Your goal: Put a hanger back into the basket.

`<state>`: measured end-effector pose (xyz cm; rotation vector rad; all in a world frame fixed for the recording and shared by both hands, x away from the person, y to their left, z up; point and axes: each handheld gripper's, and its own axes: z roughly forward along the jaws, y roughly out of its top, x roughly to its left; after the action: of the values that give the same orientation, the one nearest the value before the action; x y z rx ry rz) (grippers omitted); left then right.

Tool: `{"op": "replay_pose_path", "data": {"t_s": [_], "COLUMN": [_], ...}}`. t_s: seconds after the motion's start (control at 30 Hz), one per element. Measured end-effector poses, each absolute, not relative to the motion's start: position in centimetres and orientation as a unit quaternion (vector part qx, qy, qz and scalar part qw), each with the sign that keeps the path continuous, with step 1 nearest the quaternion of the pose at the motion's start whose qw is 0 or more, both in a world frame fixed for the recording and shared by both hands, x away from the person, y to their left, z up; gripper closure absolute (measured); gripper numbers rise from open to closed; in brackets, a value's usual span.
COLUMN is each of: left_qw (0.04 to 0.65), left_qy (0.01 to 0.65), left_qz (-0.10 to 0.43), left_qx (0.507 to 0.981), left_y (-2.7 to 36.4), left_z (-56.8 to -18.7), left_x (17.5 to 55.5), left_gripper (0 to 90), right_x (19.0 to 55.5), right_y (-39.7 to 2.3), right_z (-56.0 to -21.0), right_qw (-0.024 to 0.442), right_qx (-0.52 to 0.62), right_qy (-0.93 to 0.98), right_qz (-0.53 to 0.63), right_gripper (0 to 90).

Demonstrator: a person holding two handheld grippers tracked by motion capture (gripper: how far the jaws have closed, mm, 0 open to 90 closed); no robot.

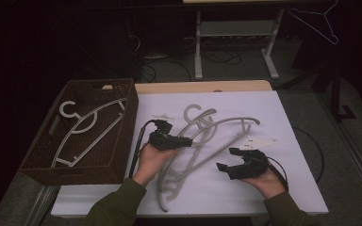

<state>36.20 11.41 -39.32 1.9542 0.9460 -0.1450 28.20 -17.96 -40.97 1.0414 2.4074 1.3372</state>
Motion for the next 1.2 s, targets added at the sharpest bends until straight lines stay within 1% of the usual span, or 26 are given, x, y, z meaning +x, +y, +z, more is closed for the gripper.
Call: {"op": "replay_pose_path", "data": {"t_s": [0.3, 0.5, 0.77, 1.2], "left_qw": [0.481, 0.487, 0.5, 0.507], "left_qy": [0.363, 0.352, 0.362, 0.392], "left_qz": [-0.045, -0.024, 0.002, 0.056], "left_qx": [0.797, 0.799, 0.787, 0.765], "left_y": [10.1, 10.7, 14.2, 22.3], "left_z": [-36.6, -34.0, -30.9, -26.9], "left_x": [36.5, 36.9, 37.3, 37.4], "left_gripper": [80.4, 80.4, 80.4, 80.4], "right_x": [27.6, 27.3, 27.4, 27.5], "right_y": [-20.0, -21.1, -21.7, -21.8], "right_z": [-41.1, -41.4, -41.5, -41.6], "right_qw": [0.111, 0.119, 0.134, 0.139], "right_qx": [0.368, 0.378, 0.387, 0.39], "right_qy": [0.8, 0.795, 0.789, 0.788], "right_qz": [0.461, 0.459, 0.457, 0.455], "right_gripper": [17.7, 15.5, 13.4, 13.5]}}
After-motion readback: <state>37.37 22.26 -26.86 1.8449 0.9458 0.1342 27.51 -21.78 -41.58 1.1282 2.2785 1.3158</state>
